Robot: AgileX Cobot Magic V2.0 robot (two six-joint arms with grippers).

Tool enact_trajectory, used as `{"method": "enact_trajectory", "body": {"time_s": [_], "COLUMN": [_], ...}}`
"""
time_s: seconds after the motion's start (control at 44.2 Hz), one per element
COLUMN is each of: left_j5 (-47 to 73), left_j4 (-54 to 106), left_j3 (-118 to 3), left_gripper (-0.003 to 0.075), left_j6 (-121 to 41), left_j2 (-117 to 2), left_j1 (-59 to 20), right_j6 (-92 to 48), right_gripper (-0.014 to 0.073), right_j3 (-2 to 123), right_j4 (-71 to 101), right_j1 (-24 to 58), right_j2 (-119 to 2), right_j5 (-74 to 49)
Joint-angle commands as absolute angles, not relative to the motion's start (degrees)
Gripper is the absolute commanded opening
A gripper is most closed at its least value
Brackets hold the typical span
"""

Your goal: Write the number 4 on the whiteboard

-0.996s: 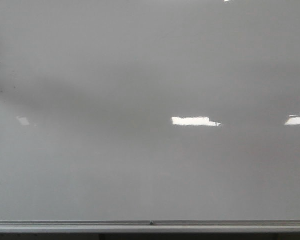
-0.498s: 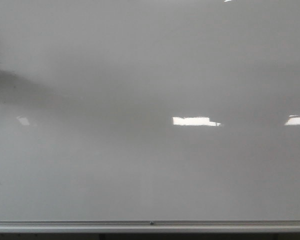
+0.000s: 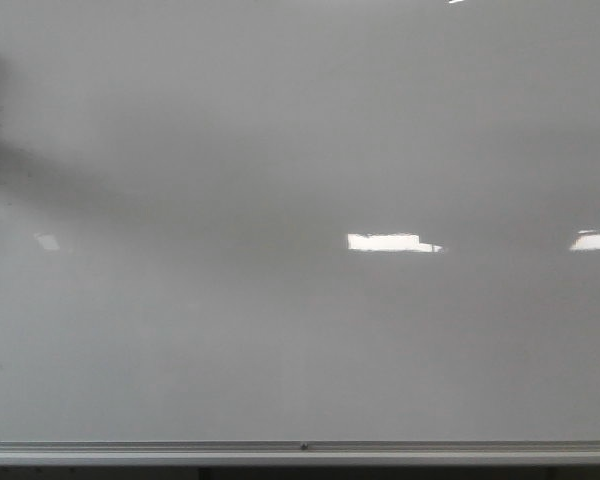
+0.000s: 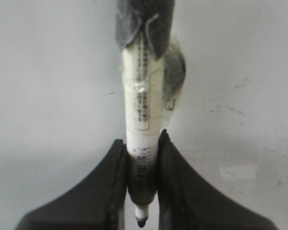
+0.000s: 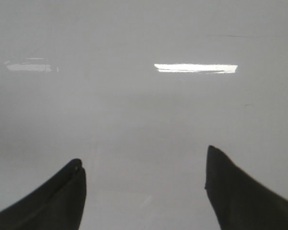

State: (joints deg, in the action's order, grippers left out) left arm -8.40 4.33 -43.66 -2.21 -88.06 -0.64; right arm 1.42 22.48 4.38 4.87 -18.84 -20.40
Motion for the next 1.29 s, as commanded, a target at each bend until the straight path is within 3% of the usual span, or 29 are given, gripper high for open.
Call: {"method": "enact_trajectory", "body": {"time_s": [0.0, 0.249, 0.476, 0.702, 0.883, 1.019, 1.268], "left_j5": [-8.3, 19.1, 41.7, 57.2, 63.4, 66.0, 67.7], "left_j4": [2.9, 0.0, 11.9, 24.6, 26.4, 26.8, 28.4], "left_j3": [-45.5, -49.2, -54.2, -57.1, -58.6, -58.8, -58.8], "left_gripper": [-0.0020, -0.0020, -0.0020, -0.0020, -0.0020, -0.0020, -0.0020], "left_j6": [-2.3, -5.7, -23.2, -40.3, -44.2, -44.6, -47.4], "left_j2": [-84.1, -77.6, -76.1, -76.1, -76.1, -76.1, -76.1], "left_j1": [-1.5, -11.3, -22.5, -29.6, -33.7, -34.9, -34.9], "right_j6": [1.3, 1.3, 1.3, 0.6, -2.1, -11.1, -43.1], "right_gripper": [0.0548, 0.0548, 0.0548, 0.0548, 0.0546, 0.0509, 0.0489], "right_j3": [24.6, 25.7, 29.6, 31.5, 31.7, 34.0, 42.9], "right_j4": [3.7, 3.7, 4.1, 5.2, 7.7, 16.3, 46.8], "right_j1": [4.9, 4.9, 4.9, 5.1, 5.2, 5.4, 8.2], "right_j2": [-19.7, -20.5, -24.8, -27.9, -29.2, -32.7, -49.0], "right_j5": [-16.2, -21.7, -26.8, -28.5, -30.3, -34.9, -51.6]}}
